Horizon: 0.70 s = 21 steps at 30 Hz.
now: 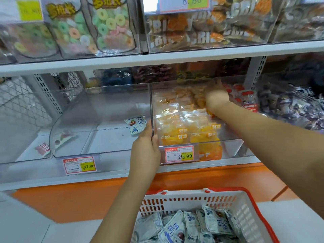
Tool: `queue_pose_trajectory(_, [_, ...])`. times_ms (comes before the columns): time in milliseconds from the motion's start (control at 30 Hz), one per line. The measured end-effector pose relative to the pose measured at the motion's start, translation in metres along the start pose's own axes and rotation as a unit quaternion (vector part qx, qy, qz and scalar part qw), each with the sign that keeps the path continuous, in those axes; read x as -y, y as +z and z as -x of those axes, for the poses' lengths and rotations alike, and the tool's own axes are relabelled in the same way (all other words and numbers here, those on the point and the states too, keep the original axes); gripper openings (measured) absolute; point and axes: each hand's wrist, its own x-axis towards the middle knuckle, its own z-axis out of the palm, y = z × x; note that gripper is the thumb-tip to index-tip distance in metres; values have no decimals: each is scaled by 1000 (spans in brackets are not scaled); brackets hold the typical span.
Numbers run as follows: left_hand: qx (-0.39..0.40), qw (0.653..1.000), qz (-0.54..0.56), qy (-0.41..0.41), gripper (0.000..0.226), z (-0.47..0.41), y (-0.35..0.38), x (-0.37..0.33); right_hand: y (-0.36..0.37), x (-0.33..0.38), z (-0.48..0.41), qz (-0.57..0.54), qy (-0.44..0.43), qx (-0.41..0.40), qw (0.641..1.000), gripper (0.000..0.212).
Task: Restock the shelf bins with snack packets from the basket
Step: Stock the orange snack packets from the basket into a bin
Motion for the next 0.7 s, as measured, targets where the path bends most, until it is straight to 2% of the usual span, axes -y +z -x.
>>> queue_pose_trajectory(100, [1,1000,-4,6,46,0,-1,1,11,-11,-5,-5,4,-27,1000,40])
queue_pose_trajectory(267, [-3,1000,0,9,46,1,-2,-2,18,-10,-3,-16,-46,2,999,44])
queue_pose_trajectory(400, [-1,1000,8,14,44,2,-3,-3,17,-14,2,-134,-5,38,990,30])
queue_pose_trajectory(467, [9,1000,24,11,43,2,-5,-2,10,-17,18,-227,15,39,973,30])
queue_pose_trajectory(567, [7,998,63,11,45,7,-7,-1,-5,-24,55,-388,48,-13,920,32])
queue_pose_trajectory(700, [-85,982,169,7,47,36,-6,-2,-25,-31,118,-493,41,-133,859,11])
